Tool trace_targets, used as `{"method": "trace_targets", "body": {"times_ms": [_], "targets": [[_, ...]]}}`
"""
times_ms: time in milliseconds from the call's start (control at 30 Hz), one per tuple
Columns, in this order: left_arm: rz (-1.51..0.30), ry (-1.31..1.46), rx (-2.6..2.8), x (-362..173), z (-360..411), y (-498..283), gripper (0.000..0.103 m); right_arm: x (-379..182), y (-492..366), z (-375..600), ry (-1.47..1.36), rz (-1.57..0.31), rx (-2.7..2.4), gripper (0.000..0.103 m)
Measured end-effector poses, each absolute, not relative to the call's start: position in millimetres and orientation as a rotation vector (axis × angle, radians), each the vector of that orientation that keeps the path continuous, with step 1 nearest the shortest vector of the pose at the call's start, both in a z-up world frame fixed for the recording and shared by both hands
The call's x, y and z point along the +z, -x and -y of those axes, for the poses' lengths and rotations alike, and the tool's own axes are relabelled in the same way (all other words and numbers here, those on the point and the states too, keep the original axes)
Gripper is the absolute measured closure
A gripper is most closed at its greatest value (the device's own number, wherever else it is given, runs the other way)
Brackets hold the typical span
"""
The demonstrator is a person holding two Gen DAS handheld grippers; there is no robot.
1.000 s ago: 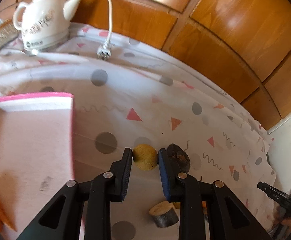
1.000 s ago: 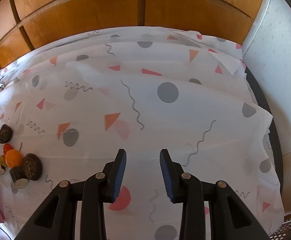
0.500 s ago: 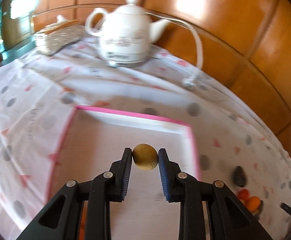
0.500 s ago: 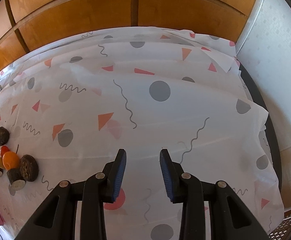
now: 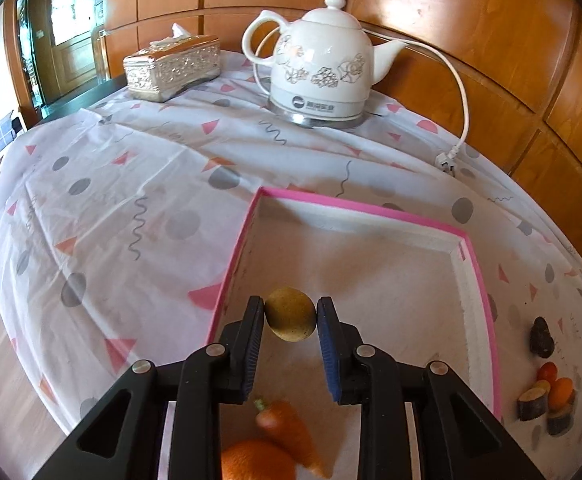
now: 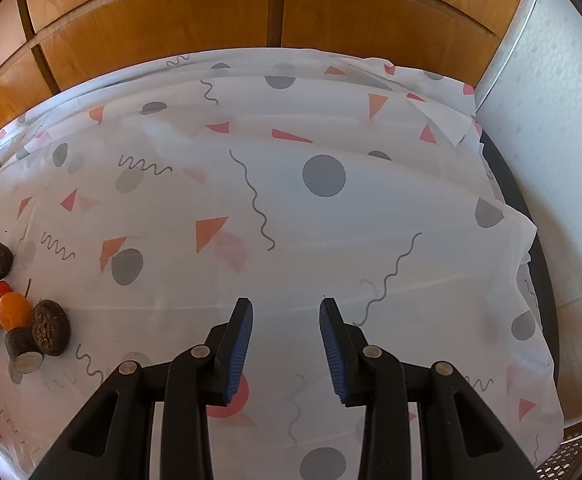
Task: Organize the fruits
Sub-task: 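Carry the kiwi into the tray and open the left gripper, then close the right gripper on the dark round fruit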
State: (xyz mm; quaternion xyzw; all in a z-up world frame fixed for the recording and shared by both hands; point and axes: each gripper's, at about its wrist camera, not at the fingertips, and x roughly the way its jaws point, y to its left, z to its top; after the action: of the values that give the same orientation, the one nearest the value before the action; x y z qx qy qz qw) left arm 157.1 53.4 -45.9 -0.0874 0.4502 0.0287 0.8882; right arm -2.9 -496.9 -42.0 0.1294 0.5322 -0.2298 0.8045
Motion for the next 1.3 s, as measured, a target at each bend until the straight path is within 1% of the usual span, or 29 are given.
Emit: {"method": "trace_targets", "body": {"times_ms": [33,167,300,367,467,600,633,733,1000,1300], "targets": [[-0.933,0.184,0.064,-45.7,-54.4,-155.4,0.073,-42.3,2.7,496.9,-0.279,-1.140,-0.491,0.068],[-0.912,0.186,0.069,-41.7,-57.6,-144.3,0.058,-42.9,2.4,495.0,-0.283,-1.138,-0.474,0.068],[-0.899,0.199,0.059,-37.3,-61.4,-132.7,0.053,-43.5,1.2,488.9,-0.281,-1.138,-0.436,0.068],[-0.898,0.202,0.052,-35.8,-61.8,-126.1,0.046,-44.5,0.5,486.0,-0.291,-1.142,-0.408,0.068],[-0.887,0.226,0.041,-33.1,-64.3,-114.1,0.040,-46.4,-0.5,480.7,-0.282,-1.152,-0.387,0.068],[-0.873,0.220,0.028,-29.3,-65.4,-98.5,0.039,-48.6,-2.9,472.8,-0.274,-1.162,-0.353,0.068],[-0.866,0.212,0.026,-27.7,-65.4,-93.8,0.038,-49.1,-3.9,471.0,-0.274,-1.163,-0.342,0.068],[-0.836,0.187,0.026,-23.4,-66.2,-79.6,0.029,-48.7,-6.6,463.0,-0.296,-1.157,-0.276,0.068],[-0.825,0.154,0.029,-22.0,-70.5,-54.1,0.026,-41.9,-17.9,423.1,-0.287,-1.119,-0.065,0.068],[-0.814,0.146,0.037,-18.9,-77.3,-40.8,0.025,-46.9,-36.6,390.7,-0.316,-1.144,0.002,0.068]]}}
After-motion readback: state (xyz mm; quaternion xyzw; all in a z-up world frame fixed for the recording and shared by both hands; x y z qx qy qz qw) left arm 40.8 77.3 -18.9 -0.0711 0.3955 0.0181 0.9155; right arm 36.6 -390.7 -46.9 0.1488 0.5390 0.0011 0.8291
